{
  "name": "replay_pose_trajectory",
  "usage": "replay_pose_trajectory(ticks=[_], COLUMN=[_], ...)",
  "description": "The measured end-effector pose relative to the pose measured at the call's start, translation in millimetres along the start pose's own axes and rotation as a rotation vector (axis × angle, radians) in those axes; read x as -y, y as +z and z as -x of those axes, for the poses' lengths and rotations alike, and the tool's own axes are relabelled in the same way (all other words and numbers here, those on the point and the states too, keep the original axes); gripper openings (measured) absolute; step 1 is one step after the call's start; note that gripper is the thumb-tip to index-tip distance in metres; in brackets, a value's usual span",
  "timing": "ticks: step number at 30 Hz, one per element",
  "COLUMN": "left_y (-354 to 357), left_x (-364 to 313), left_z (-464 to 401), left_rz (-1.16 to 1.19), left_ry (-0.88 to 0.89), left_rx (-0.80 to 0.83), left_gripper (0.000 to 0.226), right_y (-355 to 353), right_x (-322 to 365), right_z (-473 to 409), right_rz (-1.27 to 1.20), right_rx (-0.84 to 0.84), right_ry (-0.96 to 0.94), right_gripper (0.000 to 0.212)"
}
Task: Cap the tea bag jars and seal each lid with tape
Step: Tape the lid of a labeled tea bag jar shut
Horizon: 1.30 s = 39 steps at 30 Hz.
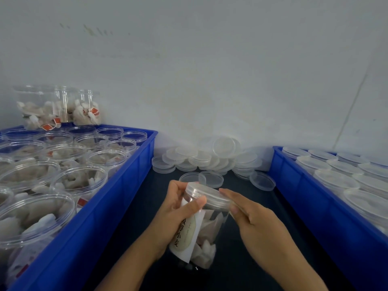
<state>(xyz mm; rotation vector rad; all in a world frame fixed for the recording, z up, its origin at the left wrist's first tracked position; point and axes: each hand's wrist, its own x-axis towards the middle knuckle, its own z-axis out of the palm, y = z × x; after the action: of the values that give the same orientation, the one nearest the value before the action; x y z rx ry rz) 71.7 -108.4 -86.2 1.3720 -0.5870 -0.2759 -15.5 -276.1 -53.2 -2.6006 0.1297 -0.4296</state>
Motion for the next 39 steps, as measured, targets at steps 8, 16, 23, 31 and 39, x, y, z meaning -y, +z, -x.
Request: replay_pose_trajectory(ticks=[8, 16, 23, 31, 39], left_y=[37, 44, 27, 17, 10], left_x=[-9, -5, -5, -6, -12], left_z=[12, 13, 9, 6, 8], left_rz=[-0.605, -0.606, -0.395, -0.414, -0.259], left_ry=[0.182, 0.067, 0.025, 0.041, 0.001], left_rx=[-0.434, -0.448, -0.501, -0.437, -0.309], left_gripper=[0.058, 0.091, 0.075, 0.083, 0.084], right_y=[12, 18, 12, -8, -18], right_x=[8, 16, 18, 6, 4], right_z=[2, 4, 5, 8, 3], right_rz=[-0.003, -0.17, -0.21, -0.159, -0.135], right_rx=[-0.076, -0.067, 0.075, 0.01, 0.004], right_ry=[0.063, 0.063, 0.123, 0.189, 0.113], right_gripper=[0.043, 0.039, 0.047, 0.051, 0.047])
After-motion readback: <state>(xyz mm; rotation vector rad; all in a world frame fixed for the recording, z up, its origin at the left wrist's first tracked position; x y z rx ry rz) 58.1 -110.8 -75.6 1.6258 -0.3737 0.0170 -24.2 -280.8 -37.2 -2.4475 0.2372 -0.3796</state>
